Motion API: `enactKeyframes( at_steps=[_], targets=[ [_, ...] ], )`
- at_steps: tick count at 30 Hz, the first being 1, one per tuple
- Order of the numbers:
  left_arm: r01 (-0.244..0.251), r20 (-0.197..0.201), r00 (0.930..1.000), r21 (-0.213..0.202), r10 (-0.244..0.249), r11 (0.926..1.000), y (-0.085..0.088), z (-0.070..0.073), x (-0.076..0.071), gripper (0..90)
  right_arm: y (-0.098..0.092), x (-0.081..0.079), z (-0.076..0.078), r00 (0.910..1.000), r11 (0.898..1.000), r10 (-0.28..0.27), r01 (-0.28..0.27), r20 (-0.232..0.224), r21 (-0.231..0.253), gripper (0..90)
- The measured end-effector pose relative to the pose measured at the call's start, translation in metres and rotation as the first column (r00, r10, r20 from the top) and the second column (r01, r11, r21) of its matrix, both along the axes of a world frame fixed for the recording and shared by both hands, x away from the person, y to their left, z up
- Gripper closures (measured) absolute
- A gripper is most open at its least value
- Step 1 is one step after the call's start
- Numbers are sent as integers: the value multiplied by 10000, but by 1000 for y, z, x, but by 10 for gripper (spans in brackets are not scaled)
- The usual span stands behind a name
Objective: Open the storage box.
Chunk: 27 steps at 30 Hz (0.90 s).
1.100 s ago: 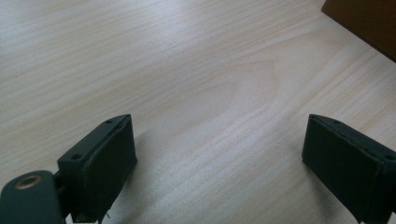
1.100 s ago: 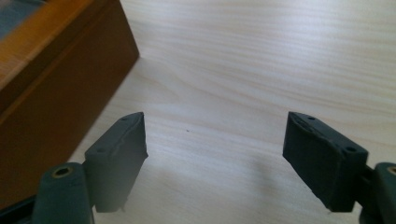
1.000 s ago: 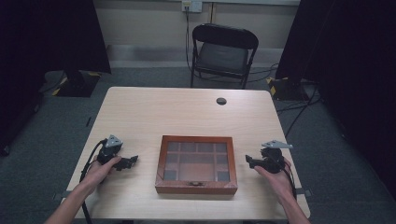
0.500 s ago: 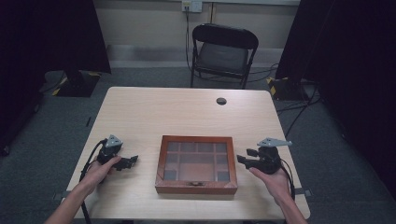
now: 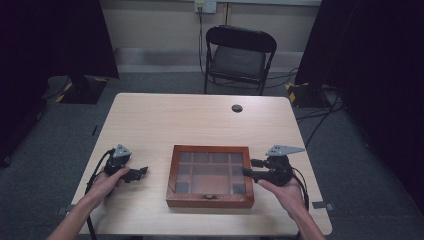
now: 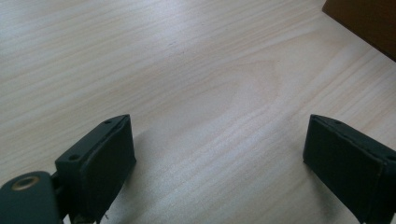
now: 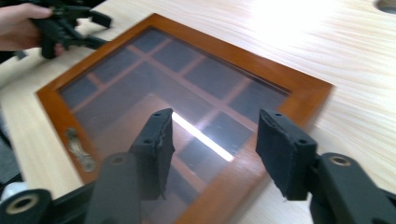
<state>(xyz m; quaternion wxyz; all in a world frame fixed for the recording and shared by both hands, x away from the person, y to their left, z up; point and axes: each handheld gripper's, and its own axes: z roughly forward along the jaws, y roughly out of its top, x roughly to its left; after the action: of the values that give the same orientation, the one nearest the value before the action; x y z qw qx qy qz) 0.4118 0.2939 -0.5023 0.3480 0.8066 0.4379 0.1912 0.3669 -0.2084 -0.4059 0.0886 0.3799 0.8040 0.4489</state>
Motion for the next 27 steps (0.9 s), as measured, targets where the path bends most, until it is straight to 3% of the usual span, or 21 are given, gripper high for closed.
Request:
enactKeyframes(
  at_steps=[8, 14, 20, 22, 27],
  targets=[
    [76, -109, 9999, 107, -75, 9999, 1, 0, 4, 27, 28, -4, 7, 9941, 9937, 1071, -1065, -163, 363, 513],
    [90, -115, 9999, 166, -88, 9998, 1, 0, 5, 23, 54, -3, 11, 9812, 9807, 1916, -1904, -238, 446, 534],
    [90, -121, 9999, 135, -89, 9999, 1, 0, 5, 23, 82, -3, 12, 9590, 9591, 2814, -2799, -332, 427, 601],
    [61, -116, 9999, 104, -60, 9999, 1, 0, 4, 23, 89, -5, 8, 9520, 9516, 3042, -3020, -355, 568, 623],
    [53, -119, 9999, 107, -51, 9999, 1, 0, 4, 23, 98, -10, -4, 9327, 9349, 3547, -3533, -652, 325, 682]
  ],
)
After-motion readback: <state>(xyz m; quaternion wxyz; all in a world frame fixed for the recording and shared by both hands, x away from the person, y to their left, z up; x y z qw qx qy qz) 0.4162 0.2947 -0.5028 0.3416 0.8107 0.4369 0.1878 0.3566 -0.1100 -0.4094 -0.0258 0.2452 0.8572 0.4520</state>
